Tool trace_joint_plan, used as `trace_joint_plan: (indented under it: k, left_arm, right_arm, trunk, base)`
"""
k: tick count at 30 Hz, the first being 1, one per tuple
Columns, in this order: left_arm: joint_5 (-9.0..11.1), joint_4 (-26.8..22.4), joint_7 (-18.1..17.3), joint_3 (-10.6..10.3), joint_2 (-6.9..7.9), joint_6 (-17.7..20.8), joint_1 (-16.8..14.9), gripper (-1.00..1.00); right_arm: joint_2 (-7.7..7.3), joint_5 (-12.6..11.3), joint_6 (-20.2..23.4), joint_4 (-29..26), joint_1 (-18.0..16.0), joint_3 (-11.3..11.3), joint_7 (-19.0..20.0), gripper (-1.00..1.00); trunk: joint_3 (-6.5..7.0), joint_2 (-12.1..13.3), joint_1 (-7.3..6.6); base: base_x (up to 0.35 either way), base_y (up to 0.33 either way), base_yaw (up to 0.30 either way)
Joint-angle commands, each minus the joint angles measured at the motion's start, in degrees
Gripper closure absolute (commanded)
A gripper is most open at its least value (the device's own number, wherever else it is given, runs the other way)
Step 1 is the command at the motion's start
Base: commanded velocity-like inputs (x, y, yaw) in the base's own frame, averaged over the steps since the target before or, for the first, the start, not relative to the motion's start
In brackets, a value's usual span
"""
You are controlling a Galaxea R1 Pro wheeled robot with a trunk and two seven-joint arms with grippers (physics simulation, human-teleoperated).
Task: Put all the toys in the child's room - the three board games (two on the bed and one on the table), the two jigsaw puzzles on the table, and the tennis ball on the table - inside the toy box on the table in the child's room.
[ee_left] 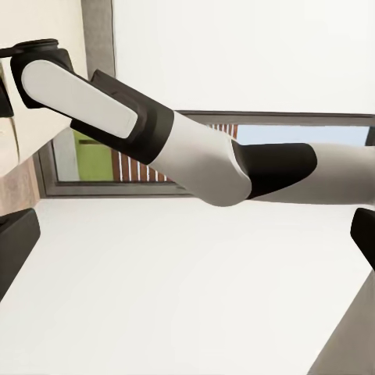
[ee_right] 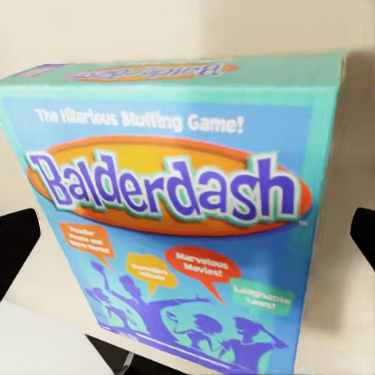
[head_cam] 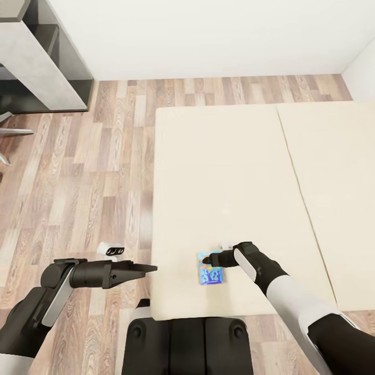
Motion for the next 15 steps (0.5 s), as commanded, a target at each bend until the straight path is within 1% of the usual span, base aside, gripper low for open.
trace_joint_plan:
  k: [1,7,15]
  left_arm:
    - [0.16,-0.01,-0.11,-0.10,0.05,0.61,-0.04,-1.00]
    - [0.16,0.00,-0.11,-0.10,0.05,0.60,-0.06,-1.00]
    - [0.16,0.01,-0.11,-0.10,0.05,0.65,-0.03,-1.00]
  right_arm:
    - [-0.04,0.36,0.17,-0.05,-0.03,0.17,0.31,-1.00]
    - [-0.04,0.36,0.17,-0.05,-0.03,0.17,0.37,-1.00]
    - [-0.04,0.36,0.17,-0.05,-0.03,0.17,0.39,-1.00]
  trunk:
    - [-0.06,-0.09,0.03]
    - [-0.06,-0.09,0.03]
    - [-0.06,-0.09,0.03]
  base:
    - [0.000,0.116,0.000]
    - [0.000,0.125,0.000]
    - [0.000,0.024,0.000]
